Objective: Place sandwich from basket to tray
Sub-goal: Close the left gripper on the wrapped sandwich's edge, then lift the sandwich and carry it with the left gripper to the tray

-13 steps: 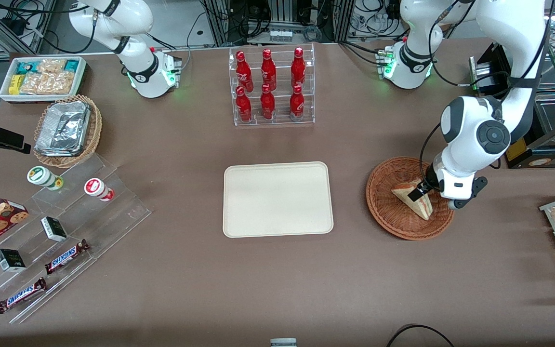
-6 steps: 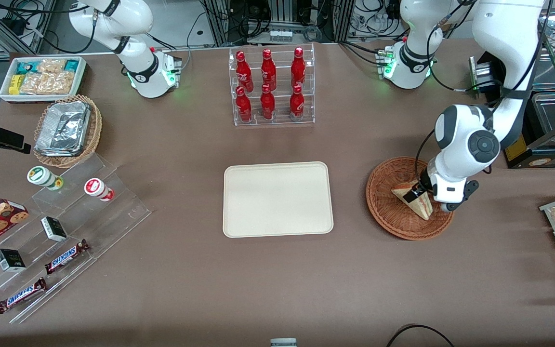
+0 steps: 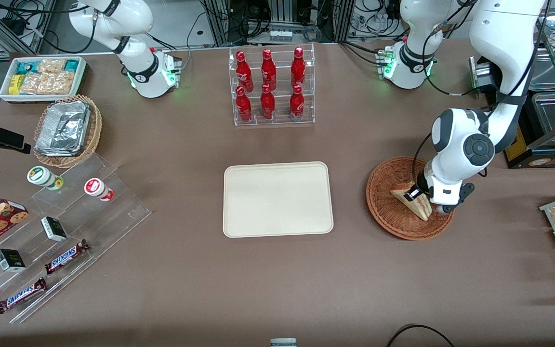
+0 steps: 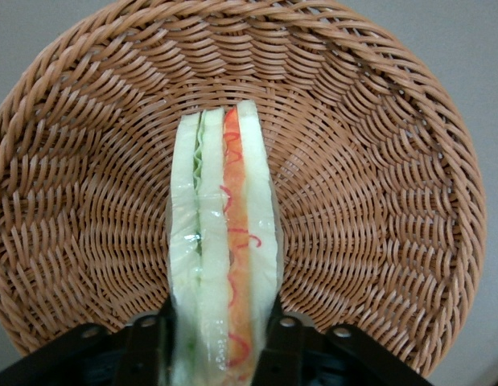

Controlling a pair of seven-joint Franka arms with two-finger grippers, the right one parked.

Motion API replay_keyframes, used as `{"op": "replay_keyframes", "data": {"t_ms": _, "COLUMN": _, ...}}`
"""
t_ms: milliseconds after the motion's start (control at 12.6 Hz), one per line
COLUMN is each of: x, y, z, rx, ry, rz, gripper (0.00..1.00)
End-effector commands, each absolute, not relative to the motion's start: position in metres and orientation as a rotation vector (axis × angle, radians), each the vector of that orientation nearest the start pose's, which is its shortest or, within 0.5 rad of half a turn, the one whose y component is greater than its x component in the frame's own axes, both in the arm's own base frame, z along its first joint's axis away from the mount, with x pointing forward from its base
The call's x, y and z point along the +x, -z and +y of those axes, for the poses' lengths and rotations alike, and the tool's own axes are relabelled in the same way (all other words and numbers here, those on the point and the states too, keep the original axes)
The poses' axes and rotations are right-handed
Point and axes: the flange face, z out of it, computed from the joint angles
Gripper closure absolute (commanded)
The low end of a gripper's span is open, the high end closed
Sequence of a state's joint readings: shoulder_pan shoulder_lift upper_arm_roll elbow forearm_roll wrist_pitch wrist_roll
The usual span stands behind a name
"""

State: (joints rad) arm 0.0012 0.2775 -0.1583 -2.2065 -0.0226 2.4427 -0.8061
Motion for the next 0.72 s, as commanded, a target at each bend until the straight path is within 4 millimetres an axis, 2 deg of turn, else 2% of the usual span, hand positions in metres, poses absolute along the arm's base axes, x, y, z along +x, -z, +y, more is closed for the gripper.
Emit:
{"op": "replay_keyframes", "data": {"t_ms": 0, "x": 0.551, "y": -0.284, "z": -0.087, "rx": -3.013, "ry": -0.019, "rz": -1.036, "gripper": 1.0}}
{"op": "replay_keyframes", "data": {"t_ms": 80, "x": 0.56, "y": -0.315, "z": -0.09, "rx": -3.021, "ry": -0.004, "rz": -1.019, "gripper": 1.0}}
{"op": "replay_keyframes", "data": {"t_ms": 239, "x": 0.589, "y": -0.394, "z": -0.104, "rx": -3.018, "ry": -0.047, "rz": -0.962, "gripper": 1.0}}
{"op": "replay_keyframes", "data": {"t_ms": 398, "x": 0.606, "y": -0.45, "z": -0.135, "rx": -3.013, "ry": -0.019, "rz": -0.866, "gripper": 1.0}}
{"op": "replay_keyframes", "data": {"t_ms": 478, "x": 0.609, "y": -0.468, "z": -0.156, "rx": -3.034, "ry": 0.0, "rz": -0.825, "gripper": 1.0}}
{"op": "replay_keyframes", "data": {"t_ms": 558, "x": 0.607, "y": -0.471, "z": -0.186, "rx": -3.055, "ry": 0.012, "rz": -0.78, "gripper": 1.0}}
{"op": "replay_keyframes", "data": {"t_ms": 637, "x": 0.607, "y": -0.457, "z": -0.222, "rx": -3.07, "ry": -0.005, "rz": -0.685, "gripper": 1.0}}
